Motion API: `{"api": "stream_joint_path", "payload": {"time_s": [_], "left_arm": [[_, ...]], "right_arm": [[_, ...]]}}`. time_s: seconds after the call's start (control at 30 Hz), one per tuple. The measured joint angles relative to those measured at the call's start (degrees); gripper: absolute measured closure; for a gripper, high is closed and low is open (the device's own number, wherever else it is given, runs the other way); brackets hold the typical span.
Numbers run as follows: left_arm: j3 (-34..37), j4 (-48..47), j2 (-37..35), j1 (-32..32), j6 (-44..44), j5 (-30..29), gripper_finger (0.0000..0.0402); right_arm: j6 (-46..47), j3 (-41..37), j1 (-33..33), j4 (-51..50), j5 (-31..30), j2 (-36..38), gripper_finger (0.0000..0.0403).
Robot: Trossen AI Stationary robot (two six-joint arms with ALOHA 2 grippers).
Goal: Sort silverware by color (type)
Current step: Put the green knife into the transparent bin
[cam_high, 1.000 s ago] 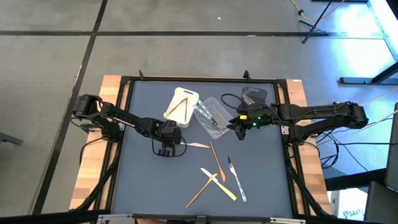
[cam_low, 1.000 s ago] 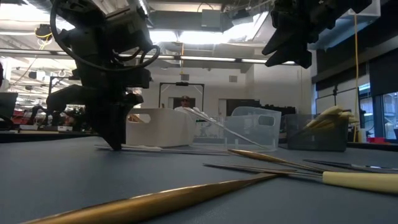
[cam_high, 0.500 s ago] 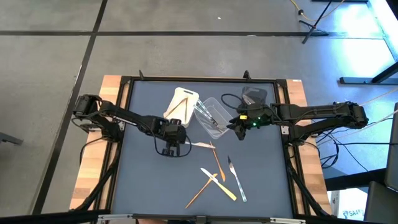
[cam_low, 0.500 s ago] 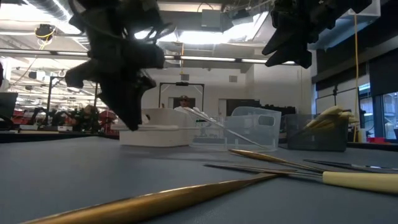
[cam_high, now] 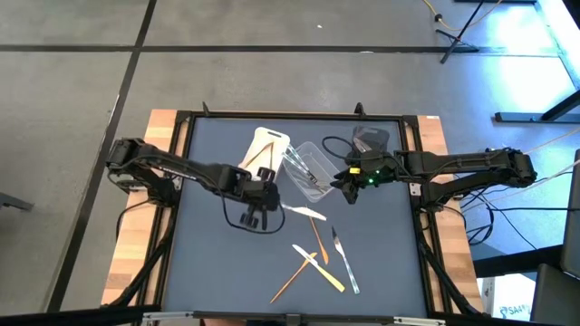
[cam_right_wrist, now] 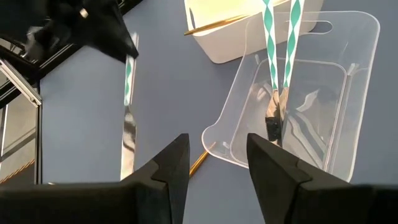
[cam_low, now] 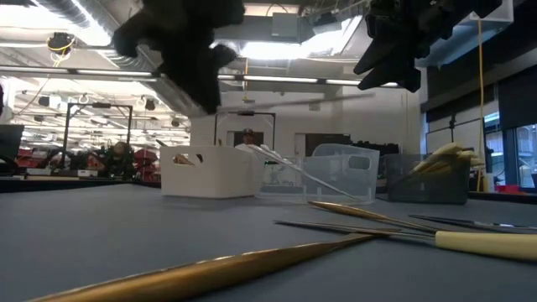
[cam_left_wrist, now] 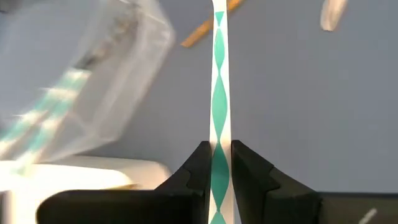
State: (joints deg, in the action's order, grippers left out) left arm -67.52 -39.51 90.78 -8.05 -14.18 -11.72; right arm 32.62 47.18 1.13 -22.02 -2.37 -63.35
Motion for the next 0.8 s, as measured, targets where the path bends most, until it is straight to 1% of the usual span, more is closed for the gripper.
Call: {"api": "stream_joint_path", "payload": {"time_s": [0.27,0.37,0.5,0.63,0.8], "left_arm": [[-7.07,-9.25,-0.02,1.14,-5.45,-12.83,0.0362],[-8.29,-11.03,-0.02,2.22,-6.96,-18.26,0.0362],[-8.35,-11.18,-0.07,4.37,-12.53,-24.36,0.0362],[-8.35,-10.93,-0.08,7.63,-18.46,-28.17,0.0362],[-8.35,-10.33,-0.07,12.08,-23.01,-29.24,0.0362]], "right_arm": [[0.00,0.00,0.00,-0.11,0.00,0.00,0.0256],[0.00,0.00,0.00,-0.12,0.00,0.00,0.0256],[0.00,0.00,0.00,-0.15,0.00,0.00,0.0256],[0.00,0.00,-0.02,-0.17,0.00,0.00,0.0256],[-0.01,0.00,0.00,-0.17,0.00,0.00,0.0256]]}}
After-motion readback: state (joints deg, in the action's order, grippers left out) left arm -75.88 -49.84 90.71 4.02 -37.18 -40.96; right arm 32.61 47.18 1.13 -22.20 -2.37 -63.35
